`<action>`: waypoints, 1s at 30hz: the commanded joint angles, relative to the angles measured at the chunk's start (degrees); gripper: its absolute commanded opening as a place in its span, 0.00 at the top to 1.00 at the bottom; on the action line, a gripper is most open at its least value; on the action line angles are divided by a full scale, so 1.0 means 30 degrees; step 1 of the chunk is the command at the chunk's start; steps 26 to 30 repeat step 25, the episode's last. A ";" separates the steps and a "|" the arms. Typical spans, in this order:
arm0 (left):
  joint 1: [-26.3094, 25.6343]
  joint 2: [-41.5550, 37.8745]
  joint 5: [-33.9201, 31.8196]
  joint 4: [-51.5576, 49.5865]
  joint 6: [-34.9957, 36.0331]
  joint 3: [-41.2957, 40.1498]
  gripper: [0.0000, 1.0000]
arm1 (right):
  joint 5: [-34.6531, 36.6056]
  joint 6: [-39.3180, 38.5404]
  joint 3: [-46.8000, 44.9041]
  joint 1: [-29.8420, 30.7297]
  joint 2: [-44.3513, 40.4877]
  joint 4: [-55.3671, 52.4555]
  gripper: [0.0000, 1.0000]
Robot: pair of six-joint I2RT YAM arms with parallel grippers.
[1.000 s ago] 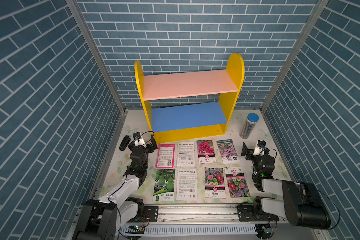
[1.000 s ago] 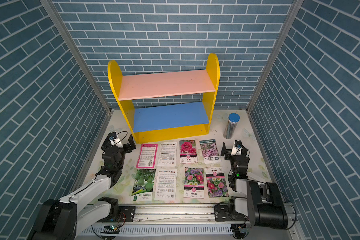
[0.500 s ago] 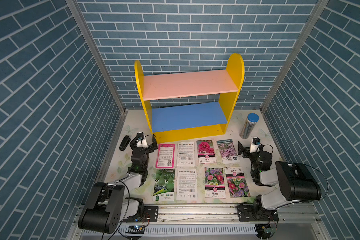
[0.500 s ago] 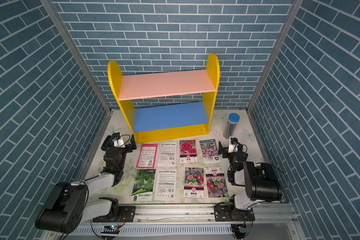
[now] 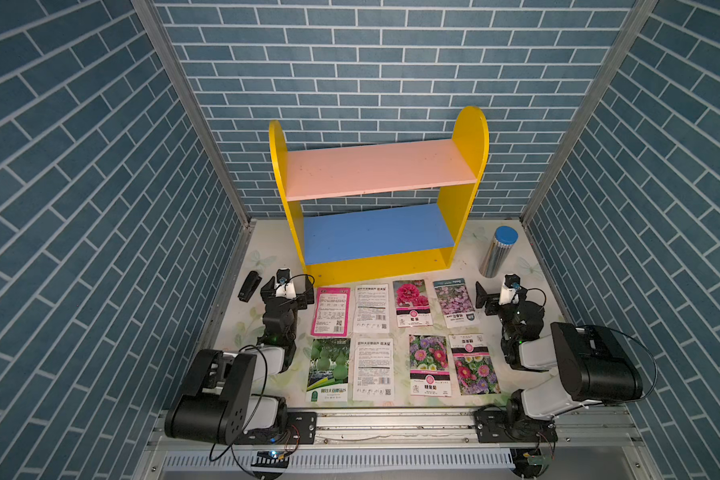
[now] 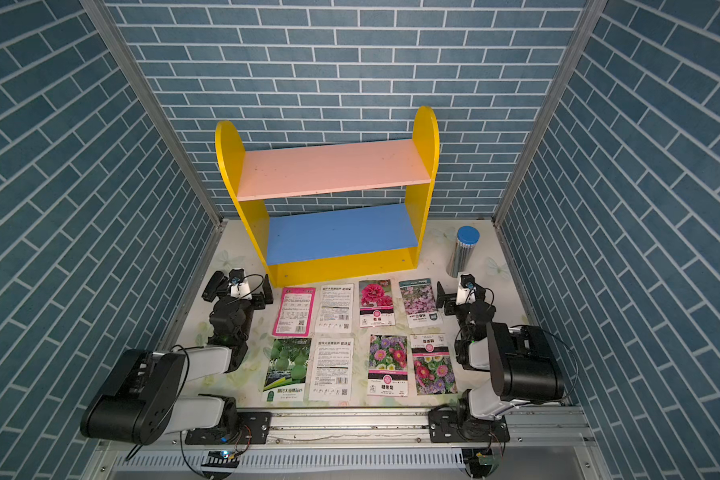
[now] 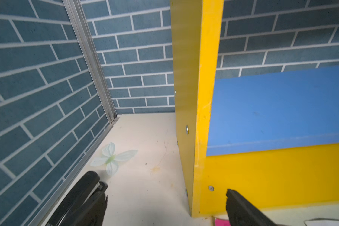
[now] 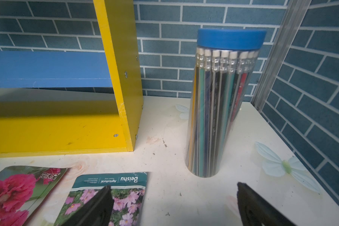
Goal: Take the seed bag off the shelf
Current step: Reset both arms
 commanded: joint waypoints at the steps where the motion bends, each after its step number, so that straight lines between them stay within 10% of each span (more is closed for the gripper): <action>1: 0.0667 0.1227 0.0953 0.2416 -0.0230 -0.0349 0.00 | -0.0053 -0.0539 0.0232 0.0060 0.0024 0.0233 0.00; 30: 0.1830 0.2362 0.2659 0.1789 -0.0929 0.0461 0.00 | 0.1175 -0.0832 0.0522 0.0617 -0.0043 -0.0471 0.00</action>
